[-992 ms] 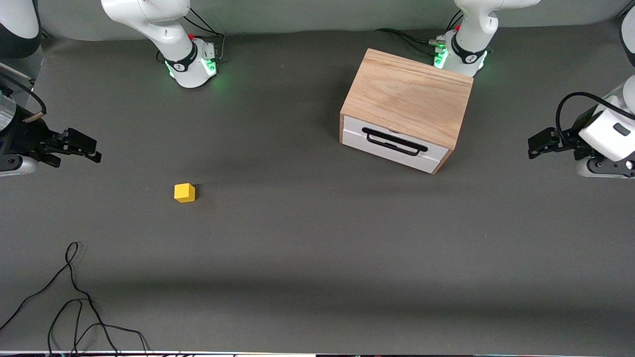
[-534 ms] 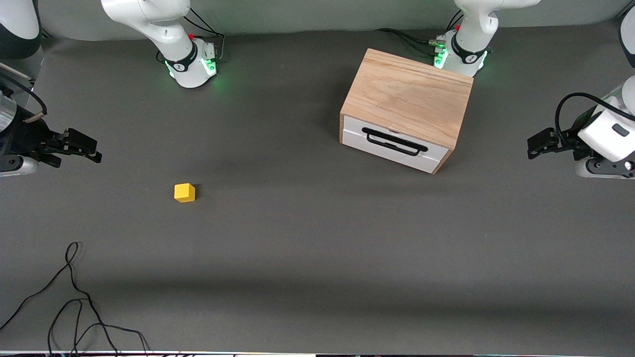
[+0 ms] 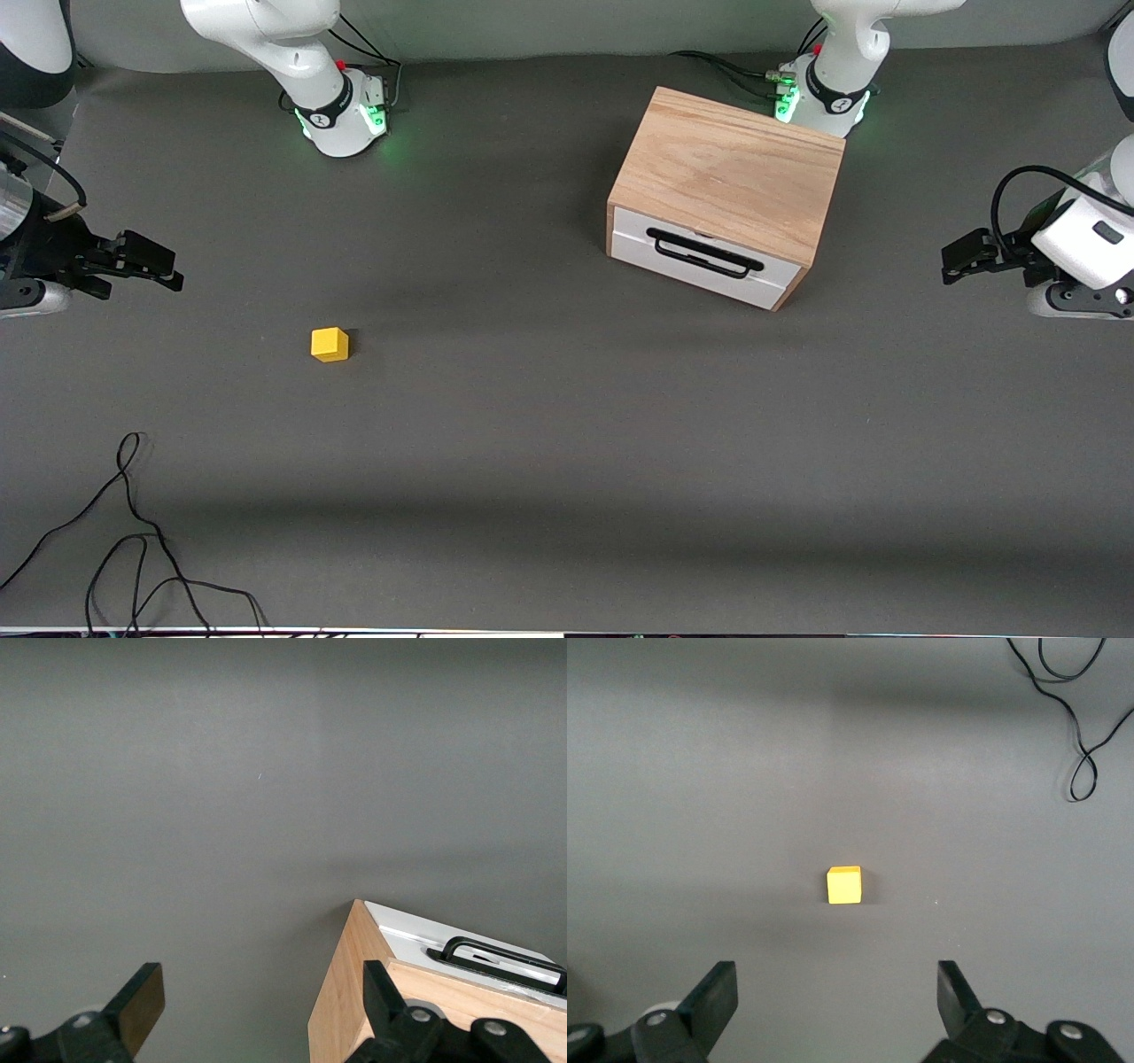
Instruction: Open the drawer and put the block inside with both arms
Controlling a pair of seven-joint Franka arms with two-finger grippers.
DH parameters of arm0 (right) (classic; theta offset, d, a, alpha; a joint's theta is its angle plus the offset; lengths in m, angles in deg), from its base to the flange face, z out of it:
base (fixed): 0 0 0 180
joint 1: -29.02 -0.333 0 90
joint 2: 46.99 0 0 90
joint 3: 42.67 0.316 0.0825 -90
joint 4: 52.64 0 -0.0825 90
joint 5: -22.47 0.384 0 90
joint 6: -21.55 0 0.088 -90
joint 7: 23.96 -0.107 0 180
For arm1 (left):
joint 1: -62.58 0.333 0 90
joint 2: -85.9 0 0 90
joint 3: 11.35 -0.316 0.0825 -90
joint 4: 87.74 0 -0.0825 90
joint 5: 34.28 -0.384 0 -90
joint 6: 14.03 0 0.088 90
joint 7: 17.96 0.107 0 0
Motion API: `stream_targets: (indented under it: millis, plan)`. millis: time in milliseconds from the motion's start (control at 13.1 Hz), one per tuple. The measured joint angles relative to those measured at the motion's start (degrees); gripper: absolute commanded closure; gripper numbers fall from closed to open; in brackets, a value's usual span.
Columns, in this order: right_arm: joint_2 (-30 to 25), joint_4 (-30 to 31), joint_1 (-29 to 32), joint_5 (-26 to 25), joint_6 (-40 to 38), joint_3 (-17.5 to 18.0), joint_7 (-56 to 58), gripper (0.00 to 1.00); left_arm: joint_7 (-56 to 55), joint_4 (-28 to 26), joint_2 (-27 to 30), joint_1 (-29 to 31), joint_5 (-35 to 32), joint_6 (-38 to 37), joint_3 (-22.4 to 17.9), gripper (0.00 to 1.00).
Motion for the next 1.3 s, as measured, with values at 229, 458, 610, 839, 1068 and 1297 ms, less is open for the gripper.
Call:
stream_targets:
  millis: [229,458,610,839,1068,1297]
  plan:
    - [0.33,0.17,-0.11,-0.03,0.00,0.04,0.00,0.00,-0.01,0.05,0.00,-0.21,0.16,0.31,0.48,0.00]
    - [1.17,0.38,-0.18,-0.28,0.00,0.21,0.00,0.00,-4.12,0.13,0.00,-3.21,0.38,0.45,1.30,0.00]
    - [2.36,0.52,-0.23,-0.76,0.01,0.34,0.00,0.00,-15.32,0.13,0.00,-7.85,0.44,0.41,1.57,0.00]
    - [4.32,0.61,-0.60,-0.82,0.02,0.54,0.00,0.00,-37.69,0.04,-0.11,-17.17,0.31,0.41,1.90,0.00]
    - [4.57,1.84,-0.62,-0.87,0.10,0.57,0.00,0.00,-59.24,-0.01,-1.57,-25.46,0.16,1.59,2.03,0.00]
    - [4.54,2.10,-0.62,-0.93,0.16,0.51,0.00,0.00,-76.58,-0.02,-4.11,-29.46,0.20,4.69,2.00,0.00]
